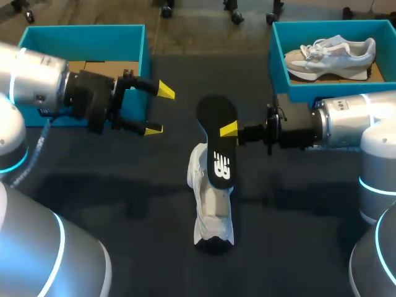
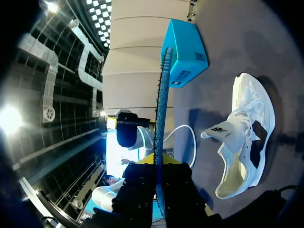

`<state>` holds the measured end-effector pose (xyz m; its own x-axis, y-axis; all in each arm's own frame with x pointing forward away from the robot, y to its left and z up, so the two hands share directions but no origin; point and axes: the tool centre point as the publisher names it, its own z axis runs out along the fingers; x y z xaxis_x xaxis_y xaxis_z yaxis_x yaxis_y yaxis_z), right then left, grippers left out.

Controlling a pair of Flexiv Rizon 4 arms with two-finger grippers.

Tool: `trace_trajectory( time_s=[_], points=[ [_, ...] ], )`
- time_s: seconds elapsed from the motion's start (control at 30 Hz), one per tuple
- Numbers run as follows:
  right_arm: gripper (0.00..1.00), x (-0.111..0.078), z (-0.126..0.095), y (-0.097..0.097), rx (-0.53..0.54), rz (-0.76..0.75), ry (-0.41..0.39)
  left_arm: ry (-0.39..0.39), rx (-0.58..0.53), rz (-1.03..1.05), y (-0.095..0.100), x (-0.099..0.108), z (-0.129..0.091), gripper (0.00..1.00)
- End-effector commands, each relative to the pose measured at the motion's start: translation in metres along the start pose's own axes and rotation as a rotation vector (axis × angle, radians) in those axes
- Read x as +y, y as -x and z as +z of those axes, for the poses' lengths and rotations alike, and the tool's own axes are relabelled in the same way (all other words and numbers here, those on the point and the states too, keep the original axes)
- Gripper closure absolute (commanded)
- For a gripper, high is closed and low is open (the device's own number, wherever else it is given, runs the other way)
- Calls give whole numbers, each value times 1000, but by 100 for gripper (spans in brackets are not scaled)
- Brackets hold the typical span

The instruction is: Take the shoe out of the shoebox, open the shoe tongue, remove and reinsert the insole, then place the shoe into the shoebox

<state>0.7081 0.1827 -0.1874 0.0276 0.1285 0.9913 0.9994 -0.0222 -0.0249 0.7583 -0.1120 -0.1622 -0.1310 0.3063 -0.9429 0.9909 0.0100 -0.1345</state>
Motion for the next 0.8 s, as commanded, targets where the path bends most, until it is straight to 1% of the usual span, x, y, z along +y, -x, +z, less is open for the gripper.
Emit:
trace_trajectory(
  time_s=[0.03, 0.07, 0.1, 0.17, 0.2, 0.27, 0.3, 0.37, 0.4, 0.43, 0.47, 0.5, 0.57, 0.67, 0.8],
  points=[
    [100, 0, 3, 0, -1, 0, 2, -34, -129, -21, -5, -1, 5, 0],
    [100, 0, 3, 0, -1, 0, 2, -23, -165, -3, -6, 0, 8, 0],
    [100, 0, 3, 0, -1, 0, 2, 5, -171, 3, -7, 1, 12, 0],
    [100, 0, 3, 0, -1, 0, 2, 5, -185, 6, -7, 2, 14, 0],
    [100, 0, 3, 0, -1, 0, 2, 15, -237, 6, -9, 7, 19, 0],
    [100, 0, 3, 0, -1, 0, 2, 7, -273, -8, -9, 11, 25, 0],
    [100, 0, 3, 0, -1, 0, 2, 5, -276, -7, -9, 11, 26, 0],
    [100, 0, 3, 0, -1, 0, 2, -16, -291, -5, -8, 12, 36, 0],
    [100, 0, 3, 0, -1, 0, 2, -14, -296, 5, -7, 11, 39, 0],
    [100, 0, 3, 0, -1, 0, 2, -14, -297, 7, -6, 10, 42, 1],
    [100, 0, 3, 0, -1, 0, 2, -24, -309, 2, -5, 10, 45, 6],
    [100, 0, 3, 0, -1, 0, 2, -16, -310, 7, -5, 11, 48, 3],
    [100, 0, 3, 0, -1, 0, 2, -17, -326, -2, -5, 12, 54, 0],
    [100, 0, 3, 0, -1, 0, 2, -17, -330, -10, -5, 15, 63, 0],
    [100, 0, 3, 0, -1, 0, 2, -25, -329, 5, -3, 13, 73, 0]
  ],
)
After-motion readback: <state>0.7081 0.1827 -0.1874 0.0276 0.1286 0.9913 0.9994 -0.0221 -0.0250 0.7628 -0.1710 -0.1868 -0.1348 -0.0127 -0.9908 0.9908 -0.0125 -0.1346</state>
